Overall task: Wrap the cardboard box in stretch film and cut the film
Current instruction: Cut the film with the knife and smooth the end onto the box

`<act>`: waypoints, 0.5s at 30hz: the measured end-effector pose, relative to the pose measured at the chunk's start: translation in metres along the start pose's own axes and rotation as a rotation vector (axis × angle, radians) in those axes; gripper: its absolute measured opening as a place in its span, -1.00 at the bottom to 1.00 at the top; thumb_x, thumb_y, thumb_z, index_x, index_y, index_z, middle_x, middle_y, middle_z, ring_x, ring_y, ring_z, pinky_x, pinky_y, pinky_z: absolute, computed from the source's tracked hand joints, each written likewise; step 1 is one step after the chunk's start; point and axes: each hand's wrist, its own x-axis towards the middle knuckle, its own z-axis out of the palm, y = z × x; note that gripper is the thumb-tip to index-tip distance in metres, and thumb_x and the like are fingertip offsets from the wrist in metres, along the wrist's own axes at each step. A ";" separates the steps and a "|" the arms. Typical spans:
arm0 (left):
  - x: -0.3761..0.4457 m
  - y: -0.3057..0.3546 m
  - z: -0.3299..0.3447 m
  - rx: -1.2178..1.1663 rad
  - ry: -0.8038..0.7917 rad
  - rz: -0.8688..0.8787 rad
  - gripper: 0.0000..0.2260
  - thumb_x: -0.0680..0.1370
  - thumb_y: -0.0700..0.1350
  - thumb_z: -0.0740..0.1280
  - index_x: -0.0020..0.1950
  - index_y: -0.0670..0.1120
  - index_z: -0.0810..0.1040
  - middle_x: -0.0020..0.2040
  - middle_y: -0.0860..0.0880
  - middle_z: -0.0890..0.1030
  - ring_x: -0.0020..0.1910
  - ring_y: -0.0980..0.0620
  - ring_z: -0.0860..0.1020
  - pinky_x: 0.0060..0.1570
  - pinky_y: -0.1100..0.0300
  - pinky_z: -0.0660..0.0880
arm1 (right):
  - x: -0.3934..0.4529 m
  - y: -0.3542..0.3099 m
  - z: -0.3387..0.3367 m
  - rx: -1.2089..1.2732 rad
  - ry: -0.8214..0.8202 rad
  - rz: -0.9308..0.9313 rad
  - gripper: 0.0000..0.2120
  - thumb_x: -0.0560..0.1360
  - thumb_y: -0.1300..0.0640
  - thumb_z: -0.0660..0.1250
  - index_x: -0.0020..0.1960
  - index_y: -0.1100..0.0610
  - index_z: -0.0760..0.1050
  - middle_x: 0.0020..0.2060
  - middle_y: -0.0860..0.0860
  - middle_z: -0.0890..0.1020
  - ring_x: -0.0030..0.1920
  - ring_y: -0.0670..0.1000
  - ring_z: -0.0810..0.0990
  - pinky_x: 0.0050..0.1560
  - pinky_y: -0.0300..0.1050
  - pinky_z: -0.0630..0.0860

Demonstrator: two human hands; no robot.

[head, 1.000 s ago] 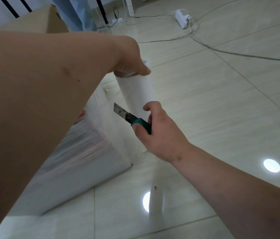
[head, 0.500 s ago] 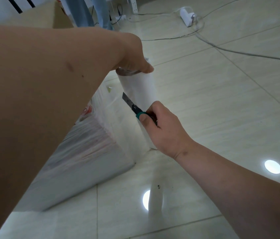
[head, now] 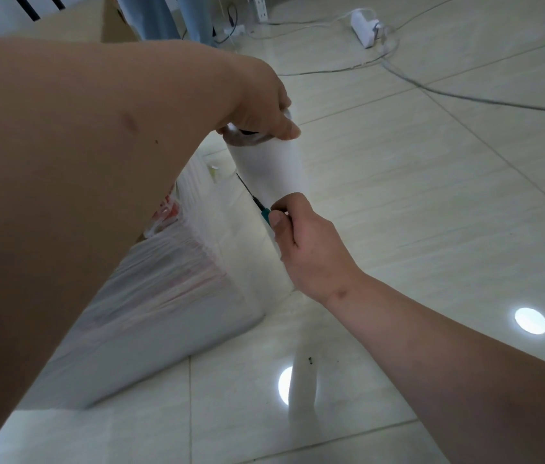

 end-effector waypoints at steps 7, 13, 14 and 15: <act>0.002 -0.001 0.001 -0.039 0.009 0.003 -0.43 0.53 0.20 0.29 0.49 0.03 0.33 0.39 -0.11 0.40 0.24 -0.22 0.47 0.20 -0.14 0.49 | 0.001 0.012 0.016 -0.011 0.038 -0.001 -0.84 0.66 0.06 0.05 0.05 0.10 0.36 -0.36 -0.14 0.38 -0.38 -0.07 0.37 -0.33 -0.07 0.33; 0.003 -0.003 0.002 -0.054 0.019 -0.003 -0.43 0.52 0.20 0.31 0.48 0.03 0.35 0.36 -0.11 0.43 0.19 -0.24 0.51 0.18 -0.14 0.51 | 0.001 0.028 0.034 0.045 0.068 0.063 -0.86 0.63 -0.01 0.00 -0.08 -0.06 0.26 -0.26 -0.08 0.48 -0.30 0.06 0.46 -0.22 0.21 0.54; 0.003 -0.003 0.002 -0.062 0.023 -0.002 -0.43 0.52 0.20 0.31 0.48 0.03 0.35 0.36 -0.11 0.43 0.19 -0.22 0.50 0.18 -0.13 0.51 | 0.001 0.031 0.036 0.056 0.067 0.065 -0.86 0.64 0.01 0.01 -0.07 -0.05 0.27 -0.26 -0.08 0.47 -0.31 0.04 0.44 -0.22 0.17 0.53; 0.004 -0.005 0.002 -0.068 0.025 -0.002 -0.43 0.51 0.20 0.31 0.47 0.03 0.35 0.36 -0.10 0.43 0.20 -0.21 0.50 0.18 -0.13 0.51 | 0.001 0.033 0.037 0.068 0.064 0.062 -0.86 0.65 0.04 0.02 -0.07 -0.01 0.28 -0.27 -0.08 0.45 -0.31 0.02 0.42 -0.23 0.12 0.51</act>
